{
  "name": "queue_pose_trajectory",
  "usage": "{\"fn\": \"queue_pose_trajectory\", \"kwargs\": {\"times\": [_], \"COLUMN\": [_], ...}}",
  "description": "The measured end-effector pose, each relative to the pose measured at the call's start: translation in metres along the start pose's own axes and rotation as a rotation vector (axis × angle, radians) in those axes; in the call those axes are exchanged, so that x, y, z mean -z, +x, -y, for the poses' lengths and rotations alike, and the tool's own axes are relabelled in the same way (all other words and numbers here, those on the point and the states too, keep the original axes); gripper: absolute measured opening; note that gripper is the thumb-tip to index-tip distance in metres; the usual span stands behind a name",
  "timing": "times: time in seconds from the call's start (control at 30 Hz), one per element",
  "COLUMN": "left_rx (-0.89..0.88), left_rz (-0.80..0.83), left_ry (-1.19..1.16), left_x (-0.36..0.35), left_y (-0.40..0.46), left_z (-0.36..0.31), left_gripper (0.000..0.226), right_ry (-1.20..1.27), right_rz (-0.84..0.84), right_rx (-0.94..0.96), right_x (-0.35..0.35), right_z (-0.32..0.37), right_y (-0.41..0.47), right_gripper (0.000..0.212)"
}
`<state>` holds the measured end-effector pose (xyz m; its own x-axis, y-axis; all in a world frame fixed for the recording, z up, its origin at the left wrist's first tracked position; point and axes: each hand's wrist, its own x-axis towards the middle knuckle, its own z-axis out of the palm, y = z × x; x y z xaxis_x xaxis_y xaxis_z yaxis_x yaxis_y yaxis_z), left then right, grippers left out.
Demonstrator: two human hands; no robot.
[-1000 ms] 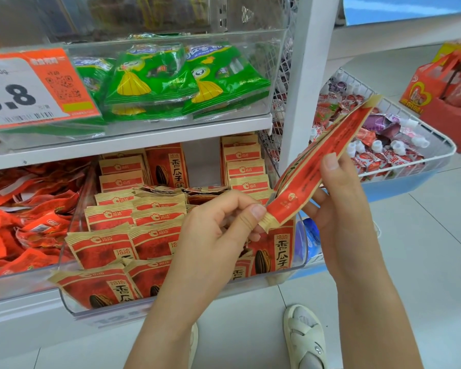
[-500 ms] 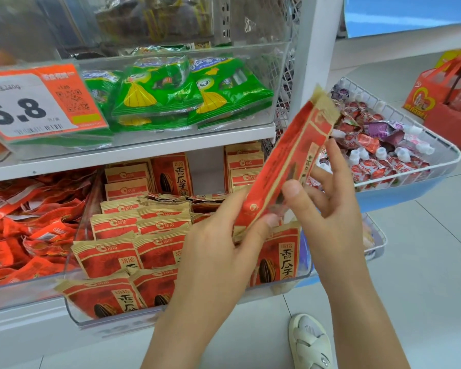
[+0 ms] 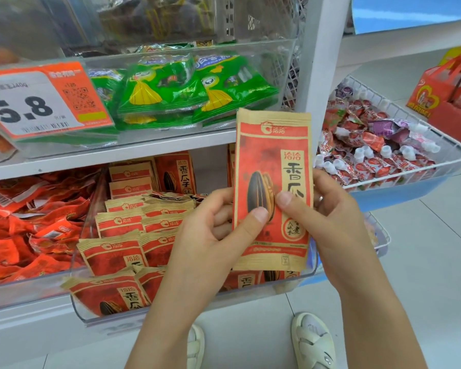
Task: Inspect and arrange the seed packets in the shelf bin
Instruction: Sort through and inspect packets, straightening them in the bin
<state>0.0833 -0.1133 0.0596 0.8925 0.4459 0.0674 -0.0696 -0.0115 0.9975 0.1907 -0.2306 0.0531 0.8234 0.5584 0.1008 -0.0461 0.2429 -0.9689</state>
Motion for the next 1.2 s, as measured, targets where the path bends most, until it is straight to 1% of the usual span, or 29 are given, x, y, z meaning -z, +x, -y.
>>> {"fn": "queue_pose_trajectory", "kwargs": {"times": [0.07,0.33,0.4,0.47,0.5,0.57,0.6,0.67,0.73,0.83,0.93,1.07,1.13,1.17,1.2], "left_rx": [0.018,0.078,0.088,0.131,0.151,0.174,0.179,0.182,0.186,0.18,0.166,0.104,0.085,0.077,0.067], "left_rz": [0.001,0.061,0.1,0.15,0.169,0.195,0.202,0.202,0.197,0.197,0.182,0.182,0.194,0.2,0.201], "left_ry": [-0.022,-0.026,-0.027,-0.043,-0.044,-0.029,-0.018,0.0,0.008,0.003,-0.017,0.095,0.152,0.178,0.203], "left_x": [0.002,0.007,0.008,0.009,0.01,0.01,0.01,0.009,0.008,0.006,0.003,-0.002,-0.004,-0.006,-0.005], "left_y": [0.002,0.002,0.001,0.001,0.001,0.0,0.0,0.001,0.001,0.001,0.001,-0.001,-0.002,-0.003,-0.003], "left_z": [0.001,0.002,0.003,0.002,0.001,0.001,0.002,0.005,0.006,0.003,0.001,0.001,-0.001,-0.002,-0.003], "left_gripper": [0.034,0.03,0.03,0.032,0.033,0.029,0.026,0.028,0.03,0.026,0.024,0.025,0.024,0.023,0.022], "right_ry": [-0.029,-0.078,-0.027,0.097,0.166,0.258,0.279,0.295,0.298,0.295,0.248,-0.049,-0.091,-0.11,-0.153], "right_rz": [0.015,0.005,0.011,0.012,0.009,0.015,0.023,0.038,0.033,0.004,-0.02,-0.021,-0.022,-0.008,0.018], "right_rx": [0.01,0.003,-0.008,-0.032,-0.043,-0.045,-0.044,-0.038,-0.02,0.02,0.0,-0.002,-0.03,-0.036,-0.018], "right_x": [-0.001,-0.001,-0.002,-0.002,-0.001,0.001,0.002,0.003,0.002,0.004,0.012,0.034,0.047,0.052,0.058], "right_z": [0.0,0.002,0.003,0.004,0.005,0.007,0.008,0.008,0.008,0.007,0.007,0.014,0.017,0.019,0.02], "right_y": [-0.001,-0.002,-0.002,-0.003,-0.003,-0.002,-0.001,0.0,0.0,0.001,0.002,-0.001,-0.002,-0.003,-0.004], "right_gripper": [0.036,0.03,0.025,0.018,0.018,0.025,0.03,0.035,0.032,0.028,0.024,0.008,0.005,0.009,0.024]}}
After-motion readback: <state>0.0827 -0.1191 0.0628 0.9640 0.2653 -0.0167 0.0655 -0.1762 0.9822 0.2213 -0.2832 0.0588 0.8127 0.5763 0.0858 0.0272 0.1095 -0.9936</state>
